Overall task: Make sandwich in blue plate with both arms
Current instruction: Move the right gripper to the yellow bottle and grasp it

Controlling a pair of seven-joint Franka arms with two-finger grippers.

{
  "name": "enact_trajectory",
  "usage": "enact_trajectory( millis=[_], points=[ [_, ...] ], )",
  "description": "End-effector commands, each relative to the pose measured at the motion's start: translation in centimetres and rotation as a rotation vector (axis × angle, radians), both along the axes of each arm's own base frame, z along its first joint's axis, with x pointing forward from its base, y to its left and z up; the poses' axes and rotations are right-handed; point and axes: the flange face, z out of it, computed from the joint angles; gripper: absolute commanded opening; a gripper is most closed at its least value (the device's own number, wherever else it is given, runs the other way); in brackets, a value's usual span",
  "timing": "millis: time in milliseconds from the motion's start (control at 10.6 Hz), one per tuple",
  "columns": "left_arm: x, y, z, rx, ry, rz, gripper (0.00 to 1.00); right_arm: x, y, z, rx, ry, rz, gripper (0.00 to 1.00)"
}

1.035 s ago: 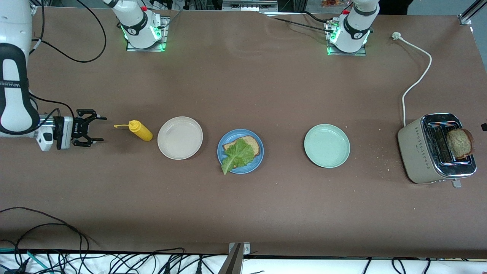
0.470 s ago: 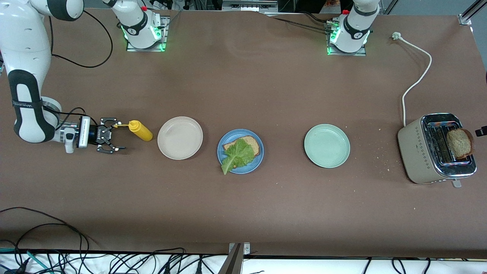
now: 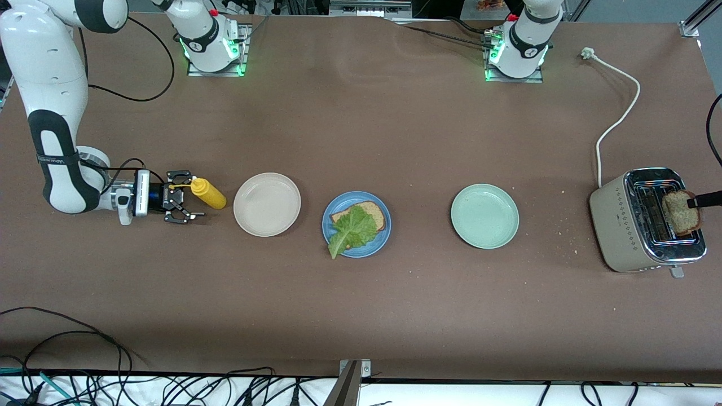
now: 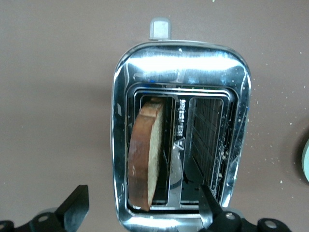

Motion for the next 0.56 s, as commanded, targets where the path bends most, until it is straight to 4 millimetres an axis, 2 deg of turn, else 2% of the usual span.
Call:
enact_trajectory(
  millis=[0,94,188,376,470],
  points=[
    [1.05,0.69,-2.01,0.012,-0.019,-0.016,0.99,-0.27,2.01,-0.01,0.073,-0.023,-0.021,1.00],
    [1.09,0.73,-2.55,0.009,-0.012,-0.018,0.97,-0.23,2.18,0.00,0.076,-0.023,-0.020,0.96],
    [1.12,0.75,-2.86,0.007,-0.010,-0.018,0.96,-0.22,2.35,0.00,0.076,-0.023,-0.017,0.83],
    [1.28,0.35,-2.92,0.004,-0.009,-0.022,0.95,-0.03,2.65,0.03,0.075,-0.022,-0.012,0.35],
    [1.23,0.43,-2.82,0.003,-0.011,-0.023,0.95,0.12,2.80,0.19,0.073,-0.018,-0.010,0.18]
  ],
)
